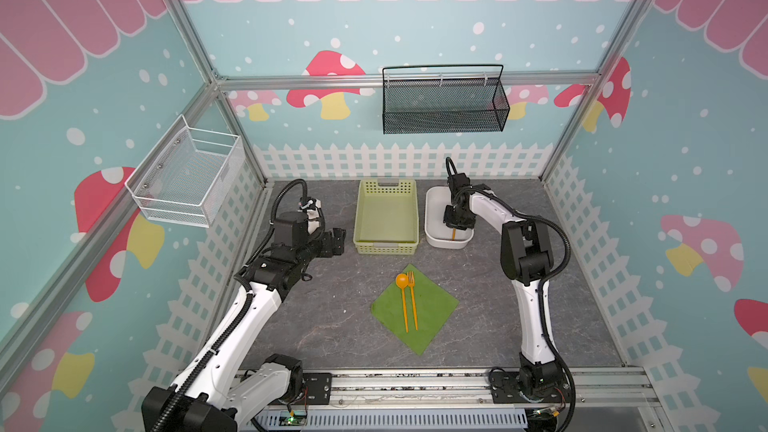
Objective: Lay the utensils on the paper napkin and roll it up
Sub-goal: 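Lower the right gripper into the tub and grasp the orange knife handle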
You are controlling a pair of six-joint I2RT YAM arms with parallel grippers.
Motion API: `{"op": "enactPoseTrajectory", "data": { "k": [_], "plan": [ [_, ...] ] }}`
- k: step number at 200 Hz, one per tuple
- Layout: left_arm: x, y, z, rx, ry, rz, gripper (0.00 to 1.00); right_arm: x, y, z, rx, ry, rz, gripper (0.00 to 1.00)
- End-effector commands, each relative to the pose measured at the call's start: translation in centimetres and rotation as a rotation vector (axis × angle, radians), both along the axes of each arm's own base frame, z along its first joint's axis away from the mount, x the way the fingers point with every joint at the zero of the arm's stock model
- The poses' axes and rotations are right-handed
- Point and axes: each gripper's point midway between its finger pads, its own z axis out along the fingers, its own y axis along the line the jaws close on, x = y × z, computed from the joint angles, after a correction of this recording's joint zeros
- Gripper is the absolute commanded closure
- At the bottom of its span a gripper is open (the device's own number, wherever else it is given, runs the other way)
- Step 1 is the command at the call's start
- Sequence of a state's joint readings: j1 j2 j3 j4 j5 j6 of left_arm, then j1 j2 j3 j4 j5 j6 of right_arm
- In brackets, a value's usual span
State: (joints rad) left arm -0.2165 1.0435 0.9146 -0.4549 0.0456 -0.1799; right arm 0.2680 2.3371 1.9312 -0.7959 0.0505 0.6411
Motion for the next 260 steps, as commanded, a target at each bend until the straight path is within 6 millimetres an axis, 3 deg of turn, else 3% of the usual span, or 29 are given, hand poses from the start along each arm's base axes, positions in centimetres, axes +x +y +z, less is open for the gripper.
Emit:
{"op": "enactPoseTrajectory", "data": {
  "k": [1,77,132,260],
  "plan": [
    [-0.1,0.1,-0.3,-0.012,0.005,0.002,0.06,-1.7,-0.4,-3.4,-0.015,0.107,-0.008,0.78],
    [-0.2,0.2,0.0,-0.012,-0.004,0.006,0.06,-2.0,-0.6,-3.7,-0.021,0.123,-0.006,0.85],
    [-0.2,0.2,0.0,-0.009,-0.005,0.007,0.06,-1.7,-0.5,-2.8,-0.018,0.102,-0.004,0.90],
    [-0.3,0.4,0.3,-0.004,-0.016,0.013,0.06,0.0,-0.4,2.8,-0.017,0.004,0.012,0.94]
  ]
}}
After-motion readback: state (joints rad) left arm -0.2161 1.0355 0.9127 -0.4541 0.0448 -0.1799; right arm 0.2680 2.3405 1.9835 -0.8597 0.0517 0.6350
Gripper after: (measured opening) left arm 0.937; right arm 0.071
